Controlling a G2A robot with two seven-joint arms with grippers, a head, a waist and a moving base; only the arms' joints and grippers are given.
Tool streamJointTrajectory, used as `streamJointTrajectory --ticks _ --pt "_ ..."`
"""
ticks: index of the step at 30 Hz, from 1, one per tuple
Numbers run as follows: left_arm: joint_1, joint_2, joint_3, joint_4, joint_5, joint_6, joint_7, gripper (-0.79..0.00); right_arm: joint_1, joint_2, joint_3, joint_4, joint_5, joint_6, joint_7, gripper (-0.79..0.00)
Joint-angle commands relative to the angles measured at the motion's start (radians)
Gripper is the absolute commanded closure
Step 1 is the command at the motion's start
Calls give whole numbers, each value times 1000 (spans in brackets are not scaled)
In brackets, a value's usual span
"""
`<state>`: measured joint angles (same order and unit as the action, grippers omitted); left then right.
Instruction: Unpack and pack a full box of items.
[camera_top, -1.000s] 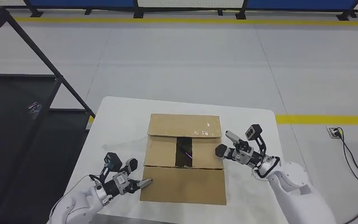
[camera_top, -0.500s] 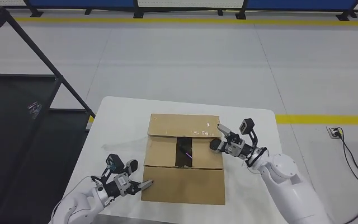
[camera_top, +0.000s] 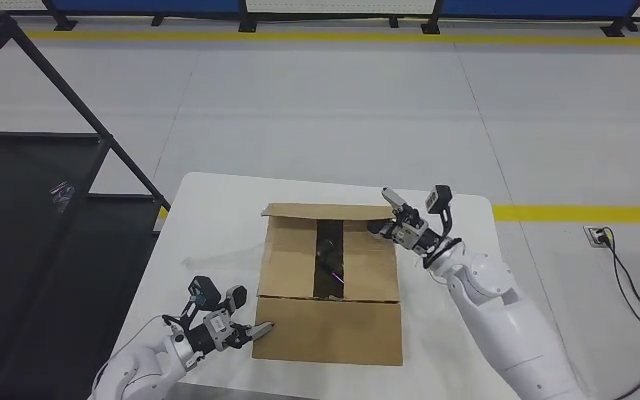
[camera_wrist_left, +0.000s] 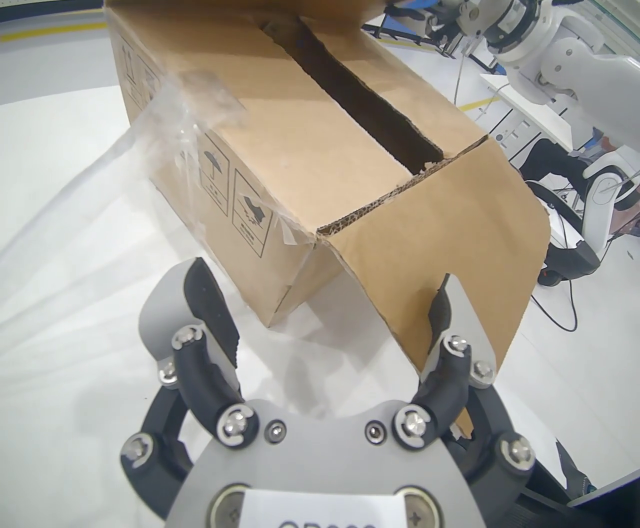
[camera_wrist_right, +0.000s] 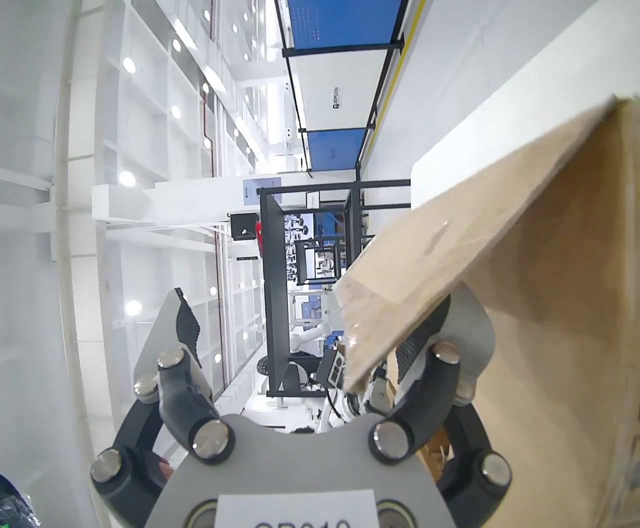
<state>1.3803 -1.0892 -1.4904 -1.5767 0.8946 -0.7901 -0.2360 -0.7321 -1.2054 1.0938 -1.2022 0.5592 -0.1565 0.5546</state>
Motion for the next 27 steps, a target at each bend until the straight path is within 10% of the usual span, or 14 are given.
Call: streamJointTrajectory --ticks 1,27 --pt "1 1 2 0 1 1 2 -785 34 -11 -23 18 -24 -10 -44 -785" --pt "-5 9 30 -9 0 34 17 -785 372 -192 -243 594 -144 -195 -319 -785"
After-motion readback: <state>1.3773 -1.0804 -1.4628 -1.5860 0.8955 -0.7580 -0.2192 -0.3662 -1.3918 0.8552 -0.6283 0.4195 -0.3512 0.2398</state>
